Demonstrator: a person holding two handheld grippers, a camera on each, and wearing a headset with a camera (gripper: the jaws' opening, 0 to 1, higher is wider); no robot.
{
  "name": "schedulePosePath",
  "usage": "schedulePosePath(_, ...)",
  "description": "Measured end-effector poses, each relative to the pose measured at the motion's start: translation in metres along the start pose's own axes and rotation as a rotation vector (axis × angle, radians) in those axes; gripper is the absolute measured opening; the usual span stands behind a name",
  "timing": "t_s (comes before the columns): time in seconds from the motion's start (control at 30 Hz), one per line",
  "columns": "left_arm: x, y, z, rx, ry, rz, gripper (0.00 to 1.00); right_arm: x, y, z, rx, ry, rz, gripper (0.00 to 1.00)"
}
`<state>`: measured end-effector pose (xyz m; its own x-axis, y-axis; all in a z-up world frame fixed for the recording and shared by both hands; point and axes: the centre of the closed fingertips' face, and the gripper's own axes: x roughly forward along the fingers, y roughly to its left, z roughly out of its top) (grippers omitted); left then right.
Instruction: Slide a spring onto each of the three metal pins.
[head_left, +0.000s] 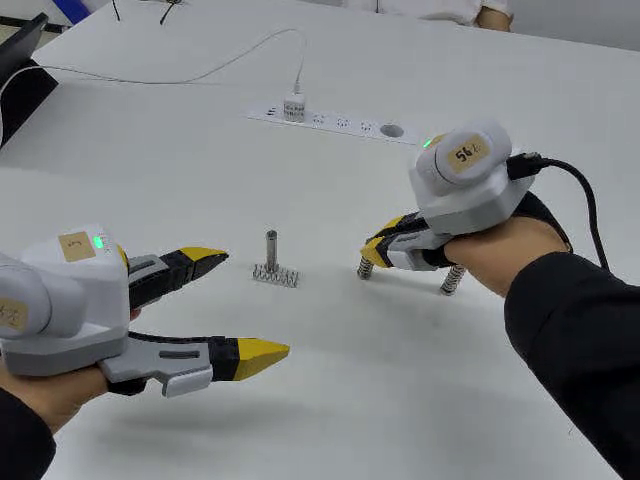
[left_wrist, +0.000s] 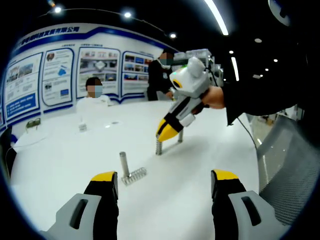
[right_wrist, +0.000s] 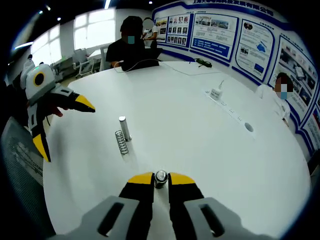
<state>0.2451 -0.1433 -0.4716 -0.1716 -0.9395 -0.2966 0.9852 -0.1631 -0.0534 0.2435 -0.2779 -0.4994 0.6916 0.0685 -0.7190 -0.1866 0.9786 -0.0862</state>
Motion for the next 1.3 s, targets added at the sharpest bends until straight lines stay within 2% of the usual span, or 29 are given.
schedulePosePath(0.4,0.0,-0.001,0.0,0.001,0.001,0.001,0.77,-0.002,0.001,-0.004,-0.002,-0.001,-0.003,0.14)
schedulePosePath(0.77,0.0,-0.001,-0.003,0.001,0.006,0.001,0.77,-0.02,0.003,0.018,-0.024,-0.07,-0.025,0.19)
schedulePosePath(1.0,0.001,-0.002,-0.002,0.004,0.006,-0.001,0.77,-0.016,0.023,0.035,-0.067,-0.107,0.016,0.19)
schedulePosePath(1.13,0.0,-0.001,-0.002,0.004,0.009,-0.001,0.77,-0.005,0.037,0.036,-0.093,-0.102,0.066,0.18)
schedulePosePath(1.3,-0.001,0.0,-0.003,0.003,0.013,0.003,0.76,0.012,0.057,0.029,-0.168,-0.076,0.126,0.18)
